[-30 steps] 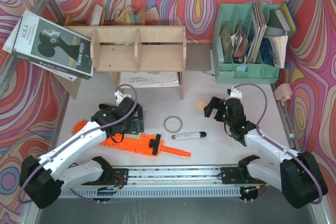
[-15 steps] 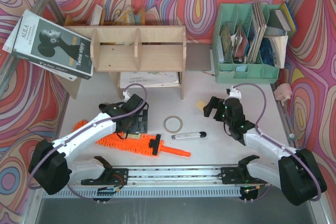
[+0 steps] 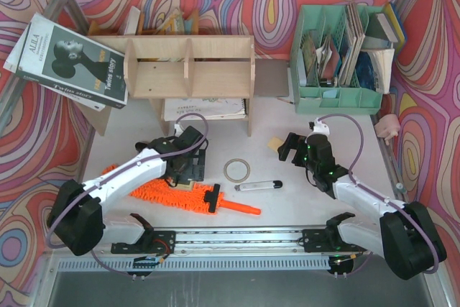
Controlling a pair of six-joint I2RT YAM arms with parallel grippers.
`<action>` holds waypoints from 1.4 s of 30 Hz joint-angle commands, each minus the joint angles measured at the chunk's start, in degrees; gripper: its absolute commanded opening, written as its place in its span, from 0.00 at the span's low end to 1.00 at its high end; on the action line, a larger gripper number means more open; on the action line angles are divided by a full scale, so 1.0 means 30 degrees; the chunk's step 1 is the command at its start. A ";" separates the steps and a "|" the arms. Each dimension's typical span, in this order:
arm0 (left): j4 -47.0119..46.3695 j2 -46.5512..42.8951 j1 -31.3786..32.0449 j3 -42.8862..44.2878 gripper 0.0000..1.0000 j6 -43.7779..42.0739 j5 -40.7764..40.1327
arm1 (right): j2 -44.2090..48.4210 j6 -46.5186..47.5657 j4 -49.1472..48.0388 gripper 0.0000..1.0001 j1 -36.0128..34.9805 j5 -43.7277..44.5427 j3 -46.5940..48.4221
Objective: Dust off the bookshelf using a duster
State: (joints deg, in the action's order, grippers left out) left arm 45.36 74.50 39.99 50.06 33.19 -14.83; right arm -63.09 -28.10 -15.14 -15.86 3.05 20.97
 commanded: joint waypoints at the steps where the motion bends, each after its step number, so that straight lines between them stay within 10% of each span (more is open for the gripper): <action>1: -0.0482 0.0425 -0.0122 0.0253 0.98 -0.0605 -0.0226 | -0.0025 0.0298 -0.0462 0.96 -0.0134 -0.0036 -0.0010; 42: -0.3013 0.2886 -0.1054 -0.0893 0.98 -0.1007 -0.0062 | -0.0036 0.0196 -0.0380 0.96 -0.0123 0.0110 0.0022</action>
State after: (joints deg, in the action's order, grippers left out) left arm 37.06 82.74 37.15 48.01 30.61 -14.83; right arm -63.09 -28.10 -15.16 -15.86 2.94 20.97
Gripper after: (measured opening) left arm 0.983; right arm 0.960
